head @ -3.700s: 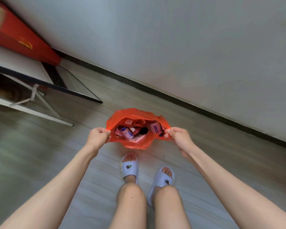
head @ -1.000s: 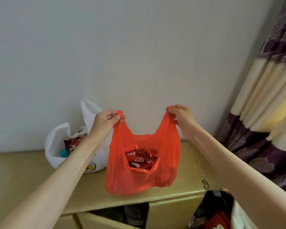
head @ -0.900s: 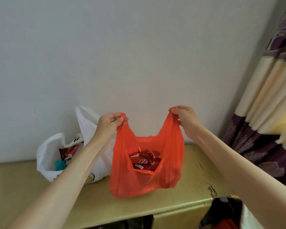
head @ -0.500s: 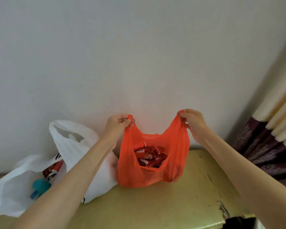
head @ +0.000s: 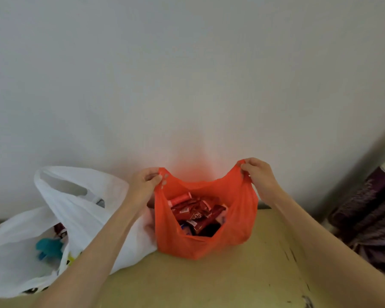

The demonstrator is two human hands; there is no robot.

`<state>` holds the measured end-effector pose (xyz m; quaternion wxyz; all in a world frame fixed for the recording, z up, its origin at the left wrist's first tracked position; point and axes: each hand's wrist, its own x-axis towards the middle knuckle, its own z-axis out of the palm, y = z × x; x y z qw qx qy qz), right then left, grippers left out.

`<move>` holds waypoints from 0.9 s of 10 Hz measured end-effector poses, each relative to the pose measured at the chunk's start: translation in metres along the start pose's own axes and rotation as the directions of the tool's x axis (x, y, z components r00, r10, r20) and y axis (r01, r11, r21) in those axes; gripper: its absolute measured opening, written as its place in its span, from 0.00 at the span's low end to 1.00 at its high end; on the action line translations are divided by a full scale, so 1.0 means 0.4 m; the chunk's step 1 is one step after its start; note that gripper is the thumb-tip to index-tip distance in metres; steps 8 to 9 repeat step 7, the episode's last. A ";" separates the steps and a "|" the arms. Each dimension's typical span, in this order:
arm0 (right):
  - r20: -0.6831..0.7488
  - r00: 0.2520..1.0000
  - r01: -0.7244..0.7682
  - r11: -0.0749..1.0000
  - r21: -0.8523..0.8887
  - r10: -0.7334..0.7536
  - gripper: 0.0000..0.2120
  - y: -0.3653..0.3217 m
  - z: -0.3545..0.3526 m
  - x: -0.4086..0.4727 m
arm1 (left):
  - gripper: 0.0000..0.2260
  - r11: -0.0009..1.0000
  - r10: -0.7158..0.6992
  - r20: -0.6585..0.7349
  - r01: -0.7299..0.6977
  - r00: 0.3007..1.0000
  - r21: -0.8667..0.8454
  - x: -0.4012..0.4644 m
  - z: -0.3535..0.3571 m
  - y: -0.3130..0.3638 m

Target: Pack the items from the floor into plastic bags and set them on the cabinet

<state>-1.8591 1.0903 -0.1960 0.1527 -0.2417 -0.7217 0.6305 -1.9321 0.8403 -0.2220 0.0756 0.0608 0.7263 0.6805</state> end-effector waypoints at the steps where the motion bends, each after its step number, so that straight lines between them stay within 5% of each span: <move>1: 0.002 0.999 -0.045 0.999 -0.023 0.045 0.10 0.031 -0.003 0.000 | 0.09 0.999 -0.031 -0.002 0.031 1.000 -0.010 -0.009 0.006 -0.017; 4: 0.003 0.987 -0.163 0.984 -0.068 0.163 0.10 0.104 -0.032 -0.036 | 0.09 0.991 -0.129 0.005 0.129 0.992 -0.034 -0.054 0.013 -0.078; 6: -0.046 0.998 -0.058 0.942 -0.330 0.046 0.03 0.137 -0.025 -0.040 | 0.11 0.989 -0.148 0.098 0.150 0.984 -0.010 -0.095 0.009 -0.064; 7: -0.088 0.995 -0.005 0.880 -0.476 -0.042 0.08 0.140 -0.022 -0.056 | 0.07 0.980 -0.195 0.180 0.185 0.964 0.074 -0.109 -0.007 -0.080; 9: -0.088 0.995 -0.005 0.880 -0.476 -0.042 0.08 0.140 -0.022 -0.056 | 0.07 0.980 -0.195 0.180 0.185 0.964 0.074 -0.109 -0.007 -0.080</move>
